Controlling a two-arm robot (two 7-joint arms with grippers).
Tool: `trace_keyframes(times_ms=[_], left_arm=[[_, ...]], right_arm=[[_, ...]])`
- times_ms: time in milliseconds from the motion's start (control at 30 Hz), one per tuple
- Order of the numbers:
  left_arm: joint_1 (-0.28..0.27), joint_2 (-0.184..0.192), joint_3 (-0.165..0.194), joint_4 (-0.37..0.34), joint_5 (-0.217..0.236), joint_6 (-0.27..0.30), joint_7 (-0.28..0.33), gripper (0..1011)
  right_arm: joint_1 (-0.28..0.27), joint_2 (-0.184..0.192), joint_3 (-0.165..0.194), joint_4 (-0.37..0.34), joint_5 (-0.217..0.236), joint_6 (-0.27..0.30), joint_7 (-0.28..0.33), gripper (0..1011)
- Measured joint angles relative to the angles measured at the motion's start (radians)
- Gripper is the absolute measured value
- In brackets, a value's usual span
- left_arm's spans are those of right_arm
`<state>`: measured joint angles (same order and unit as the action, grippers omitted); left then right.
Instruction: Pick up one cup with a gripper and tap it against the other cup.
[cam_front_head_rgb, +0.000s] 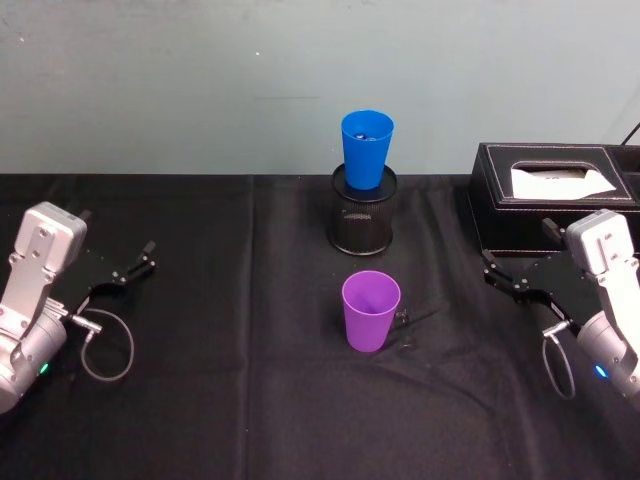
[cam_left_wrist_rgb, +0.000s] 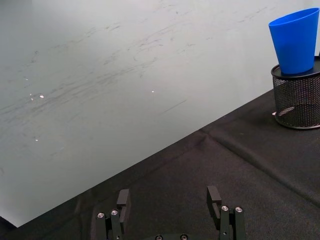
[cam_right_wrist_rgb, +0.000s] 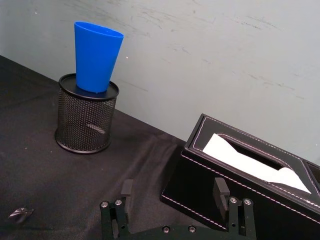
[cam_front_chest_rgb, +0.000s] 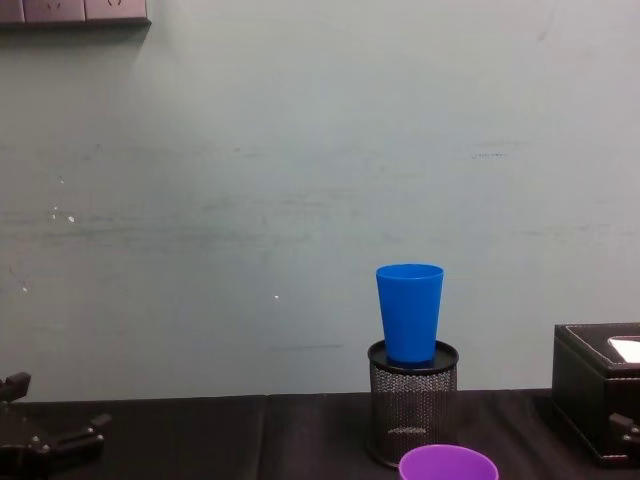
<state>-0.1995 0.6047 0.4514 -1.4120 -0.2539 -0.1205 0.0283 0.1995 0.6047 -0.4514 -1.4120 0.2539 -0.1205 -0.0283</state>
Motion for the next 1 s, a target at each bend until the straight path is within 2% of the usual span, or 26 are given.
trace_keyframes(times_ms=[1000], left_arm=[[0.0, 0.0, 0.0, 0.0, 0.0, 0.0, 0.0, 1000]], right_arm=[[0.0, 0.0, 0.0, 0.0, 0.0, 0.0, 0.0, 1010]])
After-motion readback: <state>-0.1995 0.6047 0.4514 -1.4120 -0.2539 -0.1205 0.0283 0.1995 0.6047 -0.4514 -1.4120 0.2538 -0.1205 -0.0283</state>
